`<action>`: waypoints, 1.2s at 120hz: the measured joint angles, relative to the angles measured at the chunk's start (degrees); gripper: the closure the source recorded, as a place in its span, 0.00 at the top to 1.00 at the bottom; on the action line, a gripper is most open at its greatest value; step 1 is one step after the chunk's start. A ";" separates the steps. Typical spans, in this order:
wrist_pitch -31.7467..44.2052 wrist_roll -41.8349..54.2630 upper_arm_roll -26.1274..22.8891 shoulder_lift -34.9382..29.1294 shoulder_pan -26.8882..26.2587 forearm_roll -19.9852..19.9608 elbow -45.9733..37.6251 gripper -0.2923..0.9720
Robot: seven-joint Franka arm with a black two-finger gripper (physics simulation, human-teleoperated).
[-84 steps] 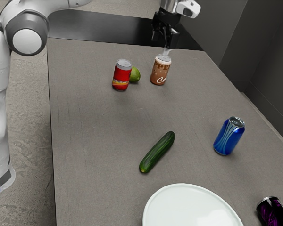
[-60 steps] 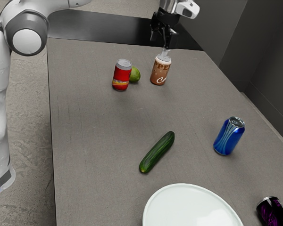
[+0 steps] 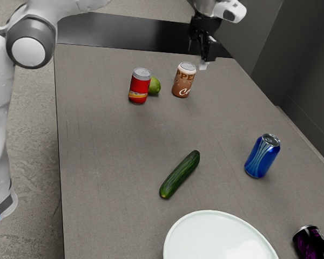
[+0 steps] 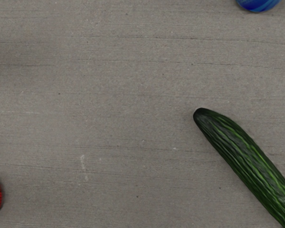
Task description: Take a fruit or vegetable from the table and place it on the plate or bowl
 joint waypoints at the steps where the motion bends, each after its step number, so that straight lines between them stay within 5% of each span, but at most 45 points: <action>1: 0.05 -0.01 -0.01 0.32 0.04 -0.02 0.00 0.77; 34: 3.01 -0.31 0.11 2.86 -1.92 -3.26 -1.89 0.77; 55: 11.95 -1.40 -0.04 -16.41 -2.38 -5.11 -33.44 0.77; 68: 17.78 -2.74 -0.98 -21.46 -2.40 -6.15 -43.32 0.77; 144: 33.40 -16.93 -3.51 -19.66 -2.29 -8.61 -52.64 0.77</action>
